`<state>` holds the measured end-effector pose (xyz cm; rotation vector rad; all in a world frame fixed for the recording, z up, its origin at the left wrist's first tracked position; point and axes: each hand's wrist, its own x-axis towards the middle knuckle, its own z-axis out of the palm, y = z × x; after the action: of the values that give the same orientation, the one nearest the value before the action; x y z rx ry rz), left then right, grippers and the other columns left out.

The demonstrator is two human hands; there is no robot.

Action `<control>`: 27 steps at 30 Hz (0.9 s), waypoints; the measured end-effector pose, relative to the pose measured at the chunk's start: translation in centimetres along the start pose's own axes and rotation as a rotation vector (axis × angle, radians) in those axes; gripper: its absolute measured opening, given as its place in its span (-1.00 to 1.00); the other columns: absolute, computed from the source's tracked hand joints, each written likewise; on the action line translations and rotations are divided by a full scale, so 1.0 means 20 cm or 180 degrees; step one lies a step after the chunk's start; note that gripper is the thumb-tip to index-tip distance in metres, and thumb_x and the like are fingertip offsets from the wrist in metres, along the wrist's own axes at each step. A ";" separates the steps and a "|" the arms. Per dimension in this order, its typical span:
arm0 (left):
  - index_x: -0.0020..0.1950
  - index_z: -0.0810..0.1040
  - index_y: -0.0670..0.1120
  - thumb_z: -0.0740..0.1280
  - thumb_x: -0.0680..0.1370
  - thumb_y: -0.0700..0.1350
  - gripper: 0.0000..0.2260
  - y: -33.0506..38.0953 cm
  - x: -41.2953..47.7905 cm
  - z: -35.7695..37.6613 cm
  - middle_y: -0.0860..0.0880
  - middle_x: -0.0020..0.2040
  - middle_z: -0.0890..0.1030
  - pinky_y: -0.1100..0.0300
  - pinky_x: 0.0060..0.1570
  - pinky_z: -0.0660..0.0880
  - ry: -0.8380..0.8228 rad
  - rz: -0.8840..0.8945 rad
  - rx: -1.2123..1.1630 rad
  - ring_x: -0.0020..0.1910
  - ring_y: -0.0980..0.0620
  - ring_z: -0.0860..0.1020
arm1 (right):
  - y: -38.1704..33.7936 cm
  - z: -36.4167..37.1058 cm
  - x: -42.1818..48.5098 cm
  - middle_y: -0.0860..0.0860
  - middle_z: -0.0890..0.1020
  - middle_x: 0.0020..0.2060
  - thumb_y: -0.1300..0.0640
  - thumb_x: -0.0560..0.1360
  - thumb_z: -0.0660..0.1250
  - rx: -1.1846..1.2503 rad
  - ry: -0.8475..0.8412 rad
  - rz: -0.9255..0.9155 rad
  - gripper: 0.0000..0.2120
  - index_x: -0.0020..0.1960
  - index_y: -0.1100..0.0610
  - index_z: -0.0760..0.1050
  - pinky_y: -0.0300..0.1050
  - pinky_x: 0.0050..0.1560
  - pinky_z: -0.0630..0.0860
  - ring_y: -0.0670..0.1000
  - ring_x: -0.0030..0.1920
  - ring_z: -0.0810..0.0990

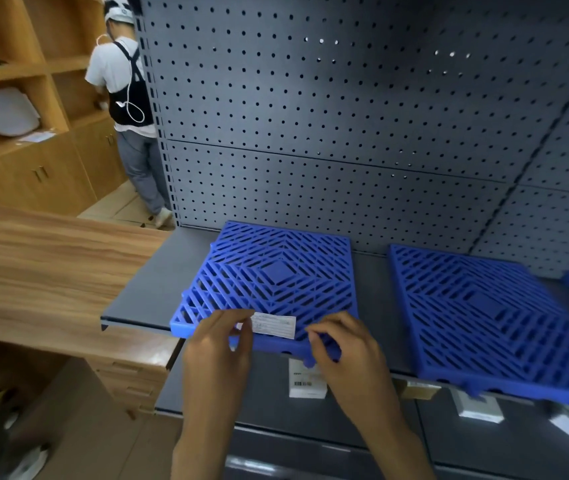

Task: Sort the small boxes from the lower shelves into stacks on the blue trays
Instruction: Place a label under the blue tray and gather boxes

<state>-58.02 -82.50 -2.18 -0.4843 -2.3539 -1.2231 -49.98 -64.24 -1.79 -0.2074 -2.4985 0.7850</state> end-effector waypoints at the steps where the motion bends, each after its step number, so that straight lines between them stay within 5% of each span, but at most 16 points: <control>1: 0.03 0.70 -0.07 0.50 0.49 -0.30 -0.81 0.03 -0.02 0.00 0.06 -0.11 0.65 0.21 -0.28 0.55 -0.0053 0.0014 -0.0029 -0.19 0.00 0.62 | 0.01 -0.05 -0.03 -0.19 0.53 -0.04 -0.04 0.61 0.28 -0.0055 -0.0020 0.0004 -0.83 0.01 0.00 0.61 -0.12 -0.02 0.59 -0.11 -0.04 0.56; 7: 0.06 0.66 0.03 0.53 0.46 -0.20 -0.78 0.27 -0.18 0.11 0.03 -0.04 0.66 -0.04 -0.24 0.63 -0.0884 0.0562 0.0278 -0.09 -0.12 0.64 | 0.11 -0.39 -0.26 -0.21 0.57 -0.09 -0.06 0.60 0.33 -0.0698 -0.0114 0.0118 -0.91 -0.01 -0.09 0.58 -0.19 -0.10 0.57 -0.14 -0.06 0.57; 16: 0.05 0.64 0.13 0.49 0.49 -0.08 -0.82 0.85 -0.62 0.40 0.12 -0.03 0.64 0.06 -0.18 0.61 -0.1553 0.1155 0.0299 -0.05 0.00 0.64 | 0.47 -0.97 -0.80 -0.22 0.56 0.09 -0.14 0.60 0.29 -0.1049 -0.0410 0.0766 -0.83 0.15 -0.18 0.56 -0.23 0.03 0.47 -0.14 0.15 0.52; 27: 0.10 0.64 0.15 0.42 0.55 0.02 -0.86 1.69 -1.36 0.79 0.13 0.03 0.64 0.07 -0.14 0.58 -0.2160 0.1817 0.0278 0.04 0.02 0.61 | 0.91 -1.76 -1.61 -0.17 0.63 0.04 -0.11 0.57 0.30 -0.1284 0.0067 0.1604 -0.83 0.07 -0.13 0.61 -0.09 -0.04 0.54 -0.08 0.07 0.61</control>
<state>-22.00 -53.65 -1.80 -1.6116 -2.4711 -0.7460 -4.43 -41.07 -1.01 -1.0076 -2.5884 0.4386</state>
